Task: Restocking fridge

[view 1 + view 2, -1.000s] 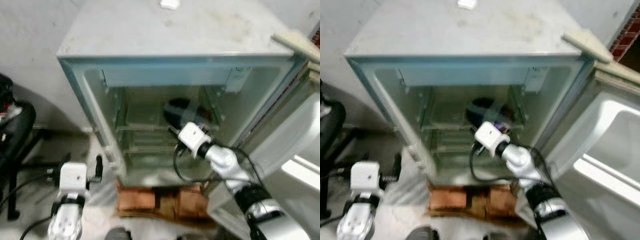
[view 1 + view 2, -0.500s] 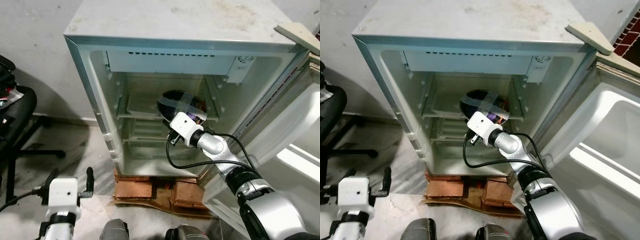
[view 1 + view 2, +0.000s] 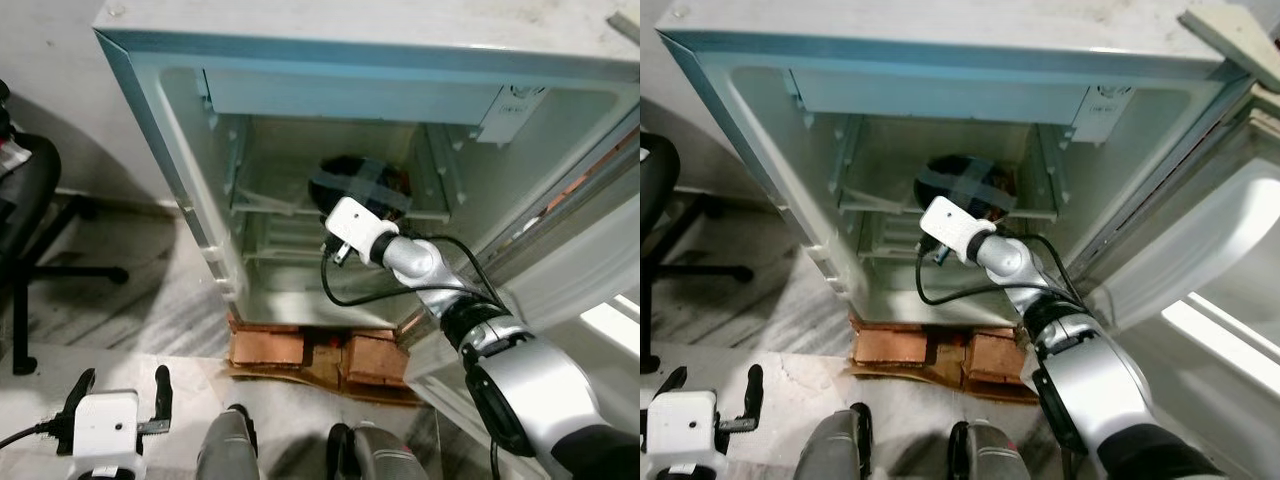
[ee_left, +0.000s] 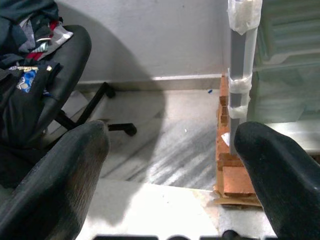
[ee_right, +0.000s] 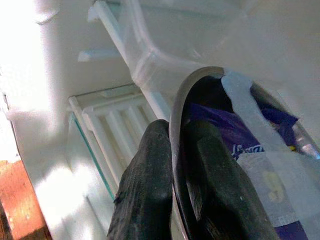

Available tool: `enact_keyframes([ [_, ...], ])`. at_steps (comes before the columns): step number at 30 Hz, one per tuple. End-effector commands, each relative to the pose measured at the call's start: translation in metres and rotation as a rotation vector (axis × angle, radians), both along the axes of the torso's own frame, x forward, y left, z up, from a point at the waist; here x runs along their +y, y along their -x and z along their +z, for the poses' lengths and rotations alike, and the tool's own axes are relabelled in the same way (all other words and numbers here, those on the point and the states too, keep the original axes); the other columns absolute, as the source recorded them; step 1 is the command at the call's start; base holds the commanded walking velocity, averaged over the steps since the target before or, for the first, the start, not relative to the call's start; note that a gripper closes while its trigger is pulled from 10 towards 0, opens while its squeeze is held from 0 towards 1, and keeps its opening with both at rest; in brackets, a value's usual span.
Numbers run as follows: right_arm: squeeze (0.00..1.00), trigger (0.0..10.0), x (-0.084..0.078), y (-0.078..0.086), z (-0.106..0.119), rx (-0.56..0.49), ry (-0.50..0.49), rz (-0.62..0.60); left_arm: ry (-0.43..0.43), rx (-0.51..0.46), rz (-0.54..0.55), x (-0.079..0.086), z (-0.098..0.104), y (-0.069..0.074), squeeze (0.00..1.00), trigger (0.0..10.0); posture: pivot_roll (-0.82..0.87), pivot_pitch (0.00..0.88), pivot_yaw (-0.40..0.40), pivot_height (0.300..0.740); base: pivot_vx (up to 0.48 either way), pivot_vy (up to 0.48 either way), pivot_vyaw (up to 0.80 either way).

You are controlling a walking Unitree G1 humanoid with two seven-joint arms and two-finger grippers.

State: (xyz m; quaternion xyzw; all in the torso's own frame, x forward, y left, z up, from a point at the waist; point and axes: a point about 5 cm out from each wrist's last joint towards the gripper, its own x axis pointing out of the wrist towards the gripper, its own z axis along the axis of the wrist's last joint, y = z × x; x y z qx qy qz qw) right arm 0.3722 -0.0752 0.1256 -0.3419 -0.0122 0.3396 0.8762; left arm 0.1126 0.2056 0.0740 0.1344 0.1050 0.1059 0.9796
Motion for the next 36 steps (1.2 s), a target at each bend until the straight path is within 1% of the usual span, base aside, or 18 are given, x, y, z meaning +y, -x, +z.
enact_keyframes([
  [1,0.0,10.0,0.001,0.0,-0.003,0.024,0.04,0.003,-0.002,0.041,0.009,0.001,-0.003,0.008,0.0,10.0,0.29,0.323,-0.067,0.74,0.0,0.0,0.0],
  [3,0.0,10.0,0.003,-0.004,0.002,0.022,0.06,-0.011,-0.005,0.061,0.004,0.0,-0.001,0.014,0.0,10.0,0.29,0.346,-0.059,0.74,0.0,0.0,0.0],
  [6,0.0,10.0,0.002,-0.007,0.005,0.027,0.068,-0.032,-0.008,0.07,0.003,0.001,-0.001,0.017,0.0,10.0,0.3,0.355,-0.053,0.74,0.0,0.0,0.0],
  [14,0.0,10.0,0.0,-0.016,0.018,0.017,0.056,-0.103,-0.026,0.085,0.001,0.005,0.002,0.019,0.0,10.0,0.32,0.358,-0.045,0.74,0.0,0.0,0.0],
  [18,0.0,10.0,0.0,-0.018,0.022,0.011,0.048,-0.115,-0.029,0.09,0.0,0.006,0.001,0.02,0.0,10.0,0.33,0.359,-0.041,0.74,0.0,0.0,0.0],
  [22,0.0,10.0,0.003,-0.02,0.028,-0.018,0.062,-0.124,-0.028,0.091,-0.004,0.003,0.002,0.02,0.0,10.0,0.34,0.354,-0.047,0.74,0.0,0.0,0.0],
  [25,0.0,10.0,0.008,-0.023,0.037,-0.061,0.072,-0.131,-0.028,0.088,-0.003,0.001,0.004,0.019,0.0,10.0,0.34,0.353,-0.049,0.74,0.0,0.0,0.0],
  [27,0.0,10.0,0.009,-0.024,0.039,-0.073,0.076,-0.132,-0.029,0.087,-0.002,0.001,0.004,0.019,0.0,10.0,0.34,0.353,-0.049,0.74,0.0,0.0,0.0],
  [31,0.0,10.0,0.015,-0.027,0.051,-0.129,0.088,-0.127,-0.031,0.089,0.005,0.001,0.004,0.019,0.0,10.0,0.35,0.35,-0.052,0.74,0.0,0.0,0.0],
  [32,0.59,10.0,0.016,-0.027,0.054,-0.15,0.09,-0.126,-0.032,0.089,0.007,0.002,0.004,0.019,0.0,10.0,0.35,0.35,-0.052,0.74,0.0,0.0,0.0],
  [34,0.59,10.0,0.017,-0.027,0.055,-0.157,0.088,-0.125,-0.033,0.089,0.007,0.002,0.004,0.019,0.0,10.0,0.35,0.35,-0.052,0.74,0.0,0.0,0.0],
  [35,1.0,10.0,0.018,-0.028,0.058,-0.184,0.089,-0.129,-0.033,0.09,0.007,0.002,0.004,0.018,0.0,10.0,0.35,0.349,-0.057,0.74,0.0,0.0,0.0],
  [36,1.0,10.0,0.019,-0.028,0.059,-0.203,0.094,-0.131,-0.034,0.091,0.008,0.002,0.004,0.018,0.0,10.0,0.35,0.348,-0.059,0.74,0.0,0.0,0.0],
])
